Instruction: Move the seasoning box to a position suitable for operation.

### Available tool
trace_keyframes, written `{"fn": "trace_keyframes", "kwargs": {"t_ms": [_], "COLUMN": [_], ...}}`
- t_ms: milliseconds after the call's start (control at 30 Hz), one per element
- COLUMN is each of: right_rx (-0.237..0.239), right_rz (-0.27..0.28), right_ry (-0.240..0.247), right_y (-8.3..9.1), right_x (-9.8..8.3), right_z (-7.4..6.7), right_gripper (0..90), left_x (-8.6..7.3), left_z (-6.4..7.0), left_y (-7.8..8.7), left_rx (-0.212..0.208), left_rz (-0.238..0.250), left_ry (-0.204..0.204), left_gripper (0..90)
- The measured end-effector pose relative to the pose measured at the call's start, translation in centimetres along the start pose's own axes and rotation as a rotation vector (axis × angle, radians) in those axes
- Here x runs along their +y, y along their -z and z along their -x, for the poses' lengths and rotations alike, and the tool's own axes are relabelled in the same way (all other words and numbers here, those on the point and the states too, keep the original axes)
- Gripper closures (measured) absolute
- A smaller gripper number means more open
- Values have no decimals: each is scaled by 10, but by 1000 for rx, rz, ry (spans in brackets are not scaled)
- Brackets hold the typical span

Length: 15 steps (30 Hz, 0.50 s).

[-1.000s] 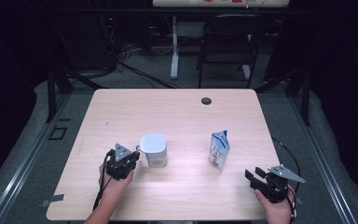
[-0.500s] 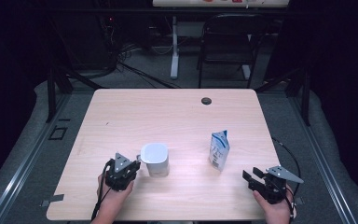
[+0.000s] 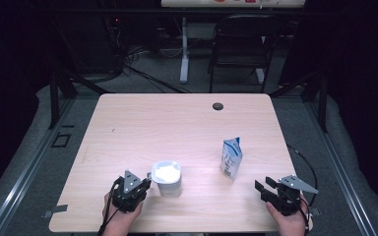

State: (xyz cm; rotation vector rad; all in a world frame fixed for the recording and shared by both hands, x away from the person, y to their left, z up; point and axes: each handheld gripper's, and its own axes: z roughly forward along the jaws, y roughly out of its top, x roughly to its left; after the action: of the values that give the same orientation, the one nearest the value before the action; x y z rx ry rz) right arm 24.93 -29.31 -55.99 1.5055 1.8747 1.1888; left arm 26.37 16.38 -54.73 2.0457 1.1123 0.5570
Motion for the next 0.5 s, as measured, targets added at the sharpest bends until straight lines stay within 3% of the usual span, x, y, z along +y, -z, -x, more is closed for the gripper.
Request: {"fn": "trace_keyframes", "kwargs": {"t_ms": [267,500], "right_rx": [-3,-10], "right_rz": [7,2], "right_ry": [5,43], "right_y": [-1,-2], "right_x": [0,2], "right_z": [0,-3], "right_gripper": [535,551], "left_x": [-1,-2], "left_z": [-2,-2], "left_y": [2,6], "left_rx": [-28,-50], "left_rz": [0,7], "left_ry": [0,0], "left_gripper": [837,834]}}
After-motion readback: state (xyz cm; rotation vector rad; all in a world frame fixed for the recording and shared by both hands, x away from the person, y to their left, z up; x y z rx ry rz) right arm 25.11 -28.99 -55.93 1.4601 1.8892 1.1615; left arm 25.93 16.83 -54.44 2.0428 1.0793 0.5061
